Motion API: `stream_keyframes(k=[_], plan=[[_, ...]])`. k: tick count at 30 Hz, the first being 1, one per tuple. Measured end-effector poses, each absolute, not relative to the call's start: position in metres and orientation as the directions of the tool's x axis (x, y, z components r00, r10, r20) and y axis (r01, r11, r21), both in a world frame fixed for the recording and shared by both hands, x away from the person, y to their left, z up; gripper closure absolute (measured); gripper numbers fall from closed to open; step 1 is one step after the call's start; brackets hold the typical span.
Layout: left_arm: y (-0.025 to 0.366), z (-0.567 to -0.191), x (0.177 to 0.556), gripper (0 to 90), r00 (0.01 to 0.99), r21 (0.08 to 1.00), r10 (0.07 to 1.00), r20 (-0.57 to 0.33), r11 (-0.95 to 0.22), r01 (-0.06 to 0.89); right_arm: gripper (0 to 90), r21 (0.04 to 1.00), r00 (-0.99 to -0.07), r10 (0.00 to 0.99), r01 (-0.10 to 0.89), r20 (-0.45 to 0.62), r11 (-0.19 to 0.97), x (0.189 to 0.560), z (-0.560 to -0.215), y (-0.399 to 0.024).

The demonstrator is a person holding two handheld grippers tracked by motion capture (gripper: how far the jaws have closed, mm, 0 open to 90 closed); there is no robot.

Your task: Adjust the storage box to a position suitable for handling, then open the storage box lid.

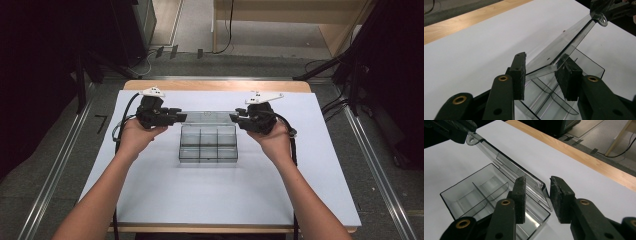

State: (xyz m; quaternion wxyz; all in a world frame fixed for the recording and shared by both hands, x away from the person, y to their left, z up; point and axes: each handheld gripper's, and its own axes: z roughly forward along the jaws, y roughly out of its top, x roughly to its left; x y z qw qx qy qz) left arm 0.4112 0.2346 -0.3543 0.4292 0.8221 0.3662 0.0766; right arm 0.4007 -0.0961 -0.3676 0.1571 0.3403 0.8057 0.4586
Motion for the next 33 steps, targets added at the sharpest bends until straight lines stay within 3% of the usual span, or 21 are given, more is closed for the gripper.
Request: stream_keyframes(k=[33], plan=[[0.231,-0.355,0.431,63.6,0.689,0.763,0.693,-0.211,-0.323,0.559,69.0,0.851,-0.709,0.699,0.420,0.089,0.317,0.426,-0.371,-0.092]])
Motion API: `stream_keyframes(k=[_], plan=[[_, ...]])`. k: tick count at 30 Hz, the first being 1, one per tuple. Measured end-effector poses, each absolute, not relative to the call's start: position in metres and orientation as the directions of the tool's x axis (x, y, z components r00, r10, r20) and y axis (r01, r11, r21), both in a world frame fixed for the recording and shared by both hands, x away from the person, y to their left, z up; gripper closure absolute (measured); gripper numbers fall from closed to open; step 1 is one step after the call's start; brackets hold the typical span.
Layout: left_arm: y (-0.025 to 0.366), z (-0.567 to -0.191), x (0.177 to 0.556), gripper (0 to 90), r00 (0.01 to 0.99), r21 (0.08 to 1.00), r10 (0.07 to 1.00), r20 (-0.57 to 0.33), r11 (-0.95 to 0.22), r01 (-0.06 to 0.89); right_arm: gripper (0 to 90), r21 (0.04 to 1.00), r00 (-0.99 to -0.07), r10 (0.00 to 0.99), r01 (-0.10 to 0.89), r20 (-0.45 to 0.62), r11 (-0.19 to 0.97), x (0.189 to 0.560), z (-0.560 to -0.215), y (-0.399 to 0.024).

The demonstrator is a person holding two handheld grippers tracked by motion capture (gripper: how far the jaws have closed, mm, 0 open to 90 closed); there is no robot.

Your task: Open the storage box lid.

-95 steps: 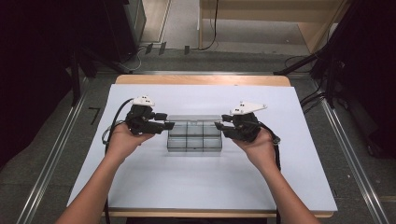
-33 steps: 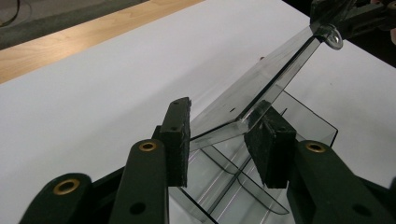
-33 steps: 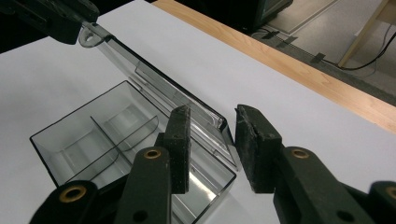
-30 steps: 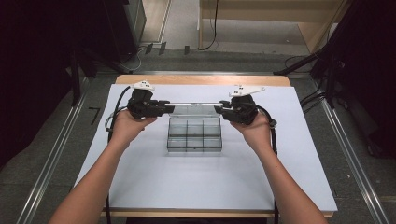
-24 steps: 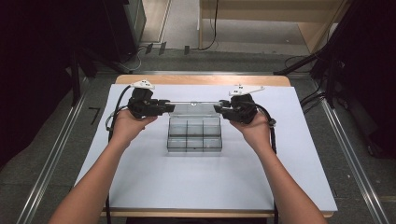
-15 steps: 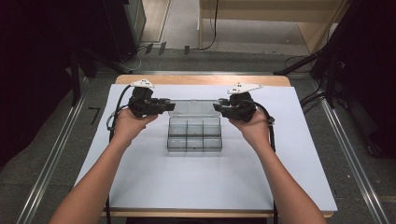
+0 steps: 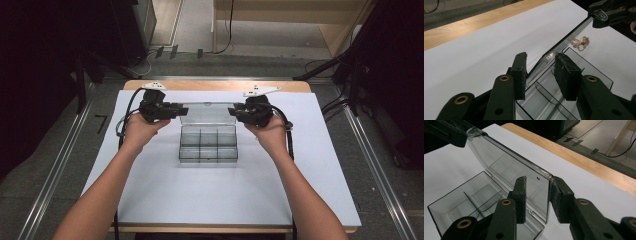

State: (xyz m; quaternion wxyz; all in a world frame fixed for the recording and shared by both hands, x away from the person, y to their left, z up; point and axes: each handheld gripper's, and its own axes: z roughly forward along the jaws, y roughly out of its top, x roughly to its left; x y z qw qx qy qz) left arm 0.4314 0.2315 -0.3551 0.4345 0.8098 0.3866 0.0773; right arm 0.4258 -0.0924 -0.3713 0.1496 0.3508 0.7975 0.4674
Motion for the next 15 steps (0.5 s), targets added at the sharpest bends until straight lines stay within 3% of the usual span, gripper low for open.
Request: stream_keyframes(k=[15], plan=[[0.231,-0.360,0.442,64.8,0.668,0.769,0.709,-0.226,-0.291,0.569,70.4,0.848,-0.701,0.704,0.439,0.116,0.297,0.439,-0.372,-0.093]])
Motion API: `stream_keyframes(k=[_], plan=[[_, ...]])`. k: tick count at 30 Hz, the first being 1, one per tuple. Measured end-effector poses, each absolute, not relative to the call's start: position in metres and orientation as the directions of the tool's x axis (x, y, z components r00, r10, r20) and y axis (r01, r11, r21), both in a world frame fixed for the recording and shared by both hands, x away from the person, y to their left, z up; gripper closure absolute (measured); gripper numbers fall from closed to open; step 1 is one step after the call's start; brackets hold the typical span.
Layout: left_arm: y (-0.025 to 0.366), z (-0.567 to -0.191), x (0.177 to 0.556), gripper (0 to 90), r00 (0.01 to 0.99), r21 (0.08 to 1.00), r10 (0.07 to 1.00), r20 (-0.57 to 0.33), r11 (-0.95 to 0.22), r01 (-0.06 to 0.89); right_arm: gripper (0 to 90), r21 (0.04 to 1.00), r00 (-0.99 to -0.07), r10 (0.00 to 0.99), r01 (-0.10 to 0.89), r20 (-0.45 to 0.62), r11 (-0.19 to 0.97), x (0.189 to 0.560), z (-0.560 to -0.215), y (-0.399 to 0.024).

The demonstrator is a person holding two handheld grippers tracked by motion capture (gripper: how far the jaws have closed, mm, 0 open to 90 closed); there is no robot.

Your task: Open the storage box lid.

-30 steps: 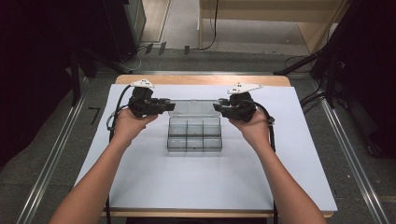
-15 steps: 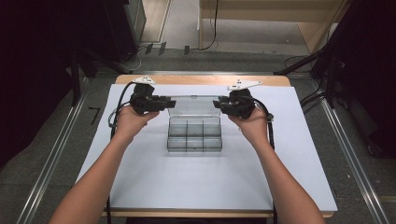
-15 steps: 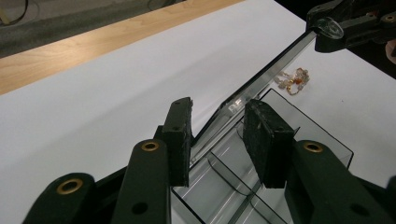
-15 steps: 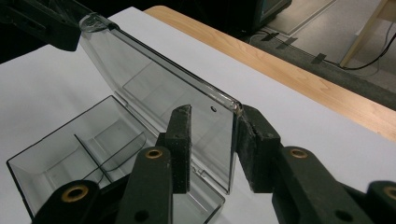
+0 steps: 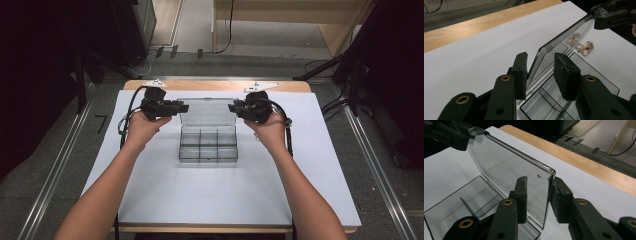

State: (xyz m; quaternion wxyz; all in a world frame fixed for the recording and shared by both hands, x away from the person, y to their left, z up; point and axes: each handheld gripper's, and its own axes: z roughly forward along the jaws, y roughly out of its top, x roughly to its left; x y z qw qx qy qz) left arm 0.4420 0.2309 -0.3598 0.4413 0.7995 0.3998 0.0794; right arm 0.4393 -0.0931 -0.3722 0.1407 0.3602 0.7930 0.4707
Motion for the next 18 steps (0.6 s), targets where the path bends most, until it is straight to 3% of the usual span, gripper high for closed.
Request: stream_keyframes(k=[7,18], plan=[[0.228,-0.358,0.451,65.4,0.667,0.749,0.714,-0.212,-0.320,0.580,71.0,0.843,-0.699,0.703,0.453,0.133,0.291,0.448,-0.373,-0.093],[0.233,-0.366,0.465,65.9,0.635,0.747,0.718,-0.285,-0.248,0.616,70.0,0.832,-0.671,0.714,0.501,0.201,0.237,0.463,-0.380,-0.093]])
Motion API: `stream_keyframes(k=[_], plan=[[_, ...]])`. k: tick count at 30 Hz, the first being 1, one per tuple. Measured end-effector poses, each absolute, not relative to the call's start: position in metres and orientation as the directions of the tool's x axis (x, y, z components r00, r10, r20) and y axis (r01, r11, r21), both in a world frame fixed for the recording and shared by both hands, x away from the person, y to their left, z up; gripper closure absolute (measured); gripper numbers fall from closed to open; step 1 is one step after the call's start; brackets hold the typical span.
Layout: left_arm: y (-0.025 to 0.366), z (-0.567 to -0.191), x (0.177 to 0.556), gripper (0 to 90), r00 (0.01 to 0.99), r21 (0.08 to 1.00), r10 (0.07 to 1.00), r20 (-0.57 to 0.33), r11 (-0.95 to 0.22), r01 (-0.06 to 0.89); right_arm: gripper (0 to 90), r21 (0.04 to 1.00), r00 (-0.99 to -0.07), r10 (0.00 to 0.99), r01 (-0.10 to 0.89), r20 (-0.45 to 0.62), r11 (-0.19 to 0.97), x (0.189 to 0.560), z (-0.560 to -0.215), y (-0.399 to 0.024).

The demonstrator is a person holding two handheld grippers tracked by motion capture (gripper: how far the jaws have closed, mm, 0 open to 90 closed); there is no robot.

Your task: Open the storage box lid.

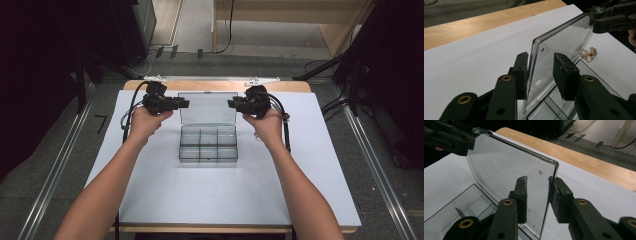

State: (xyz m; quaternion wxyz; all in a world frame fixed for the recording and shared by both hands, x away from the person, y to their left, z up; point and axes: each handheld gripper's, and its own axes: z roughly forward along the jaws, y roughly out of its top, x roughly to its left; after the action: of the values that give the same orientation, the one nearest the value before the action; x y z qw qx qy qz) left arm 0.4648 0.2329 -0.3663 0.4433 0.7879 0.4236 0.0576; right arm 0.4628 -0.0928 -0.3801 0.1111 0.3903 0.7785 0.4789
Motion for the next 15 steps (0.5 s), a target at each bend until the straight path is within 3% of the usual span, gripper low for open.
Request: stream_keyframes(k=[15], plan=[[0.230,-0.375,0.484,65.8,0.603,0.705,0.734,-0.313,-0.245,0.665,69.4,0.785,-0.620,0.735,0.587,0.277,0.200,0.482,-0.392,-0.091]])
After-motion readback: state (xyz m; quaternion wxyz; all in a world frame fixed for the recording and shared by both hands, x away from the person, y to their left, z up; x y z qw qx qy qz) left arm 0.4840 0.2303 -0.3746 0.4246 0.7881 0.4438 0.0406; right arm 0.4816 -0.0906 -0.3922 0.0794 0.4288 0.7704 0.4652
